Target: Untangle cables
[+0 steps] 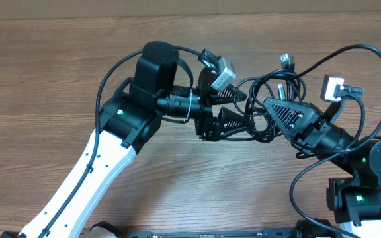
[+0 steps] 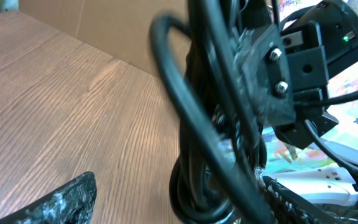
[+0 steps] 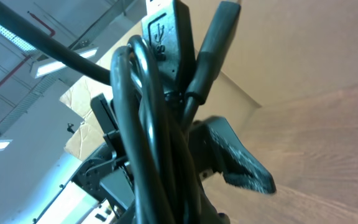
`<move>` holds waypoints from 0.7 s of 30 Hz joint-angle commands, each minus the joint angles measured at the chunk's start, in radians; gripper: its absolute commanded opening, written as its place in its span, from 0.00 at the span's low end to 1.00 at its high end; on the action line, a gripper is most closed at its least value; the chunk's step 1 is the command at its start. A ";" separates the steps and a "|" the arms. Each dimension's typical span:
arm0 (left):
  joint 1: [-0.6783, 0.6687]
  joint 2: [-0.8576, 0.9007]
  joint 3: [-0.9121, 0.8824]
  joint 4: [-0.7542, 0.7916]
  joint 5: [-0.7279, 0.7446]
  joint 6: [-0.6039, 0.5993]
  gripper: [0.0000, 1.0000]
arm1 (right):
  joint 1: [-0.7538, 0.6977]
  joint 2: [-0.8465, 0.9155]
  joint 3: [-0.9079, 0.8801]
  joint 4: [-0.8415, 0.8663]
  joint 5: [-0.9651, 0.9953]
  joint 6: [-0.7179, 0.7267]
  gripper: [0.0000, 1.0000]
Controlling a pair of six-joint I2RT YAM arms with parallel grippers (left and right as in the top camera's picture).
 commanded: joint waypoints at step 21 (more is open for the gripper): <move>-0.005 -0.019 0.013 -0.035 -0.220 0.027 0.97 | -0.003 -0.005 0.003 0.056 0.012 0.046 0.05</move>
